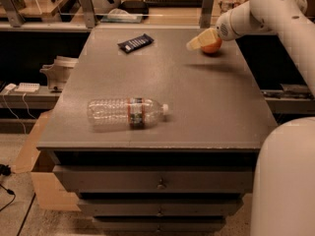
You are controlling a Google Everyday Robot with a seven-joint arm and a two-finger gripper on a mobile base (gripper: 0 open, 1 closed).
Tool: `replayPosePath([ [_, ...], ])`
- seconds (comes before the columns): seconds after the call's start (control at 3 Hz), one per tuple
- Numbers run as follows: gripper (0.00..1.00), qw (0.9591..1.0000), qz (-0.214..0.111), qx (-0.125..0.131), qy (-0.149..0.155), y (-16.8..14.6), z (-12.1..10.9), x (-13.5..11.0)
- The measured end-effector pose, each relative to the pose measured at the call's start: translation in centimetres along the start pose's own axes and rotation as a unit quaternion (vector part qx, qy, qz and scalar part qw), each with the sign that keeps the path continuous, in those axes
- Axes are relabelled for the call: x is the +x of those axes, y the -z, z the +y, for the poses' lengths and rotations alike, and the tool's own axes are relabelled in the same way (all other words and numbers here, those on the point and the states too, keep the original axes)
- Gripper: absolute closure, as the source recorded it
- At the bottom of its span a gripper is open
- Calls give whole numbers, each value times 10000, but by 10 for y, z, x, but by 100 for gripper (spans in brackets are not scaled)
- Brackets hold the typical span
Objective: Move orange near water bottle
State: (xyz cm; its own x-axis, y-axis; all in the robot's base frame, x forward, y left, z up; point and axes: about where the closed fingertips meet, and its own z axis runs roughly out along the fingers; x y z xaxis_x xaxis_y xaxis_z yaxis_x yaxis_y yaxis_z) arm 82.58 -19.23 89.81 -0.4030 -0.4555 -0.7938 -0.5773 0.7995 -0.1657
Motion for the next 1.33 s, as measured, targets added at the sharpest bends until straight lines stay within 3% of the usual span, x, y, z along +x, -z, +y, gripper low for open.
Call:
replayPosePath([
  [0.33, 17, 9997, 171, -171, -40, -16, 7, 7],
  [0.67, 41, 9993, 262, -249, -66, -23, 9, 11],
  [1.0, 64, 9996, 143, -236, 97, -12, 8, 1],
  [1.33, 87, 9967, -225, -539, 558, 16, 23, -27],
])
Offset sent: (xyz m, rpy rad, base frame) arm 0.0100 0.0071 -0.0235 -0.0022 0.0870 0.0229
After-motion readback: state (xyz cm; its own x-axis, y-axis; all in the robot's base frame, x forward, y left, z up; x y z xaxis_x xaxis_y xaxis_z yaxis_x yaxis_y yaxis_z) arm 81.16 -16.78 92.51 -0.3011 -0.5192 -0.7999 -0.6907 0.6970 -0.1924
